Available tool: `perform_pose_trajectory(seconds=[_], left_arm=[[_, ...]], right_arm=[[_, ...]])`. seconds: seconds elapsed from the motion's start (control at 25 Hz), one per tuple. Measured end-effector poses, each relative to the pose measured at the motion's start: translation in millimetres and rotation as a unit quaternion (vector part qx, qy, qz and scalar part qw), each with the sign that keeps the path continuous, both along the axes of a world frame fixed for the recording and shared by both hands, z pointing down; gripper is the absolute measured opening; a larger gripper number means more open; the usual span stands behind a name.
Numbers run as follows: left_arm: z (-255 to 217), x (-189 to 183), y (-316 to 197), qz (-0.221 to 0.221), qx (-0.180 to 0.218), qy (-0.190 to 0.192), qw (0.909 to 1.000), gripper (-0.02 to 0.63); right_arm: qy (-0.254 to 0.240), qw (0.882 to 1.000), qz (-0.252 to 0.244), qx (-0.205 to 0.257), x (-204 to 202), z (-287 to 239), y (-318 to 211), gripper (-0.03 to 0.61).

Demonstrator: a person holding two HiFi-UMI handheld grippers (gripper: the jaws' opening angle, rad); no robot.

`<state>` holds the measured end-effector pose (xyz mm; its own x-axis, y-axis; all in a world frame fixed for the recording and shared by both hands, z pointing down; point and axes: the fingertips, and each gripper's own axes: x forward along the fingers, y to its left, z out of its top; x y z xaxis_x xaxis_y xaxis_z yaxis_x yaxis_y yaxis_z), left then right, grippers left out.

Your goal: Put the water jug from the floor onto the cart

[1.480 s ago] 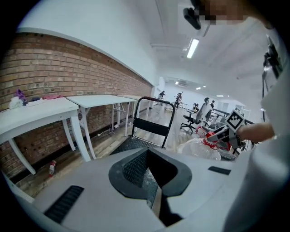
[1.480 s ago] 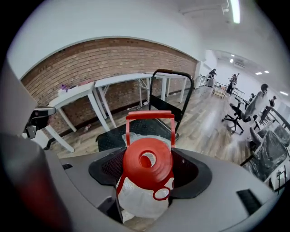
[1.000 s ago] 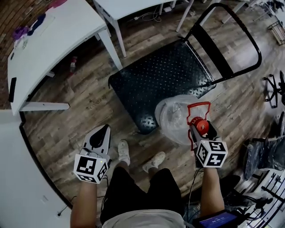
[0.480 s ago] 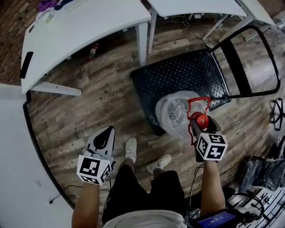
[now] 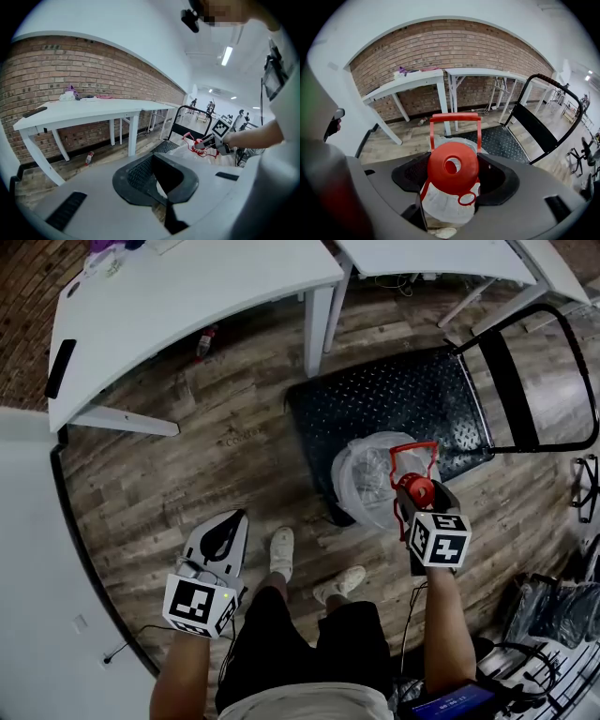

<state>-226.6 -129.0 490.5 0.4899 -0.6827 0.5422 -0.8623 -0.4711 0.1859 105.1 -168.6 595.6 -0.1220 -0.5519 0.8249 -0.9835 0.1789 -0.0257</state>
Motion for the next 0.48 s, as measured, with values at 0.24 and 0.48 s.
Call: perform_pose_trajectory(seconds=[0.24, 0.48], left_arm=[[2.7, -2.8, -5.0, -0.002, -0.005, 0.004, 1.0000, -0.002], [6.3, -2.8, -3.7, 0.000, -0.012, 0.007, 0.9999, -0.002]], right_arm=[[0.003, 1.000, 0.004, -0.016, -0.9, 11.8, 0.3, 0.313], [0.002, 1.000, 0.009, -0.017, 1.0, 17.9, 1.9, 0.313]])
